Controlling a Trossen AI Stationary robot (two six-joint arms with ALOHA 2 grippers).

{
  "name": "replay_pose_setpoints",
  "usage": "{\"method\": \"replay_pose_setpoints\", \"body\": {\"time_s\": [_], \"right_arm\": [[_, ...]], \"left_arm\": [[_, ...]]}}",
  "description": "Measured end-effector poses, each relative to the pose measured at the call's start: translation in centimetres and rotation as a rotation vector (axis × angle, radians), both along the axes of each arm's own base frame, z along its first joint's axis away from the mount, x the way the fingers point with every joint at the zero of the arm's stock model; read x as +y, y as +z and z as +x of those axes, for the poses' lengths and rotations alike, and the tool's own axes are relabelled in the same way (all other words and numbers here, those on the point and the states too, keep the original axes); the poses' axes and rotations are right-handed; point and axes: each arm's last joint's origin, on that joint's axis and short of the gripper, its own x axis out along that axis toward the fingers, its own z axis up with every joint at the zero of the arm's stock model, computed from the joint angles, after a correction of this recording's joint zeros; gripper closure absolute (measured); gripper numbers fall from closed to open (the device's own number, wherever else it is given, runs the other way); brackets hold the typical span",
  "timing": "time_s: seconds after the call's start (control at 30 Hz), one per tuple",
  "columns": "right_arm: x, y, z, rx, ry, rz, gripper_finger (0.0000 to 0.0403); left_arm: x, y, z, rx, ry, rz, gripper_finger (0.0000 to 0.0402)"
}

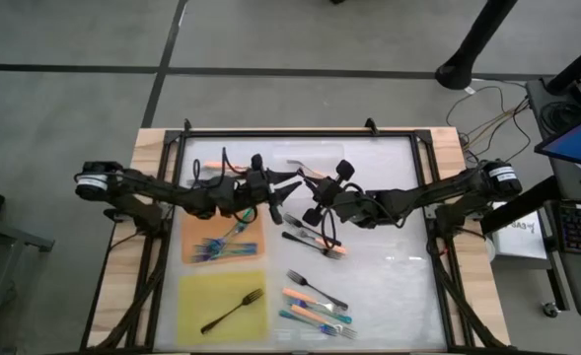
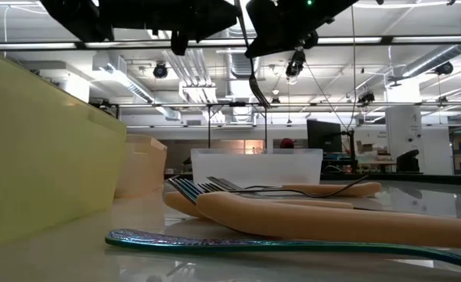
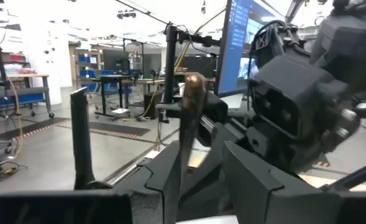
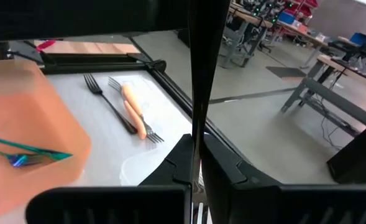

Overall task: Sort silverware by color (type)
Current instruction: Put the black fork into the yellow bin

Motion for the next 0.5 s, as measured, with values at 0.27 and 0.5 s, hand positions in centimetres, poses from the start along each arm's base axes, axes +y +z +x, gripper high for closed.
{"method": "replay_pose_setpoints", "body": {"time_s": [0.27, 0.5], "right_arm": [[0.0, 0.3, 0.1, 0.007, 0.014, -0.042, 0.0394], [0.0, 0.4, 0.2, 0.012, 0.020, -0.071, 0.0394]], "left_arm": [[0.2, 1.2, 0.4, -0.009, 0.085, 0.030, 0.0297], [0.4, 1.5, 0.5, 0.001, 0.105, 0.040, 0.0313]]}}
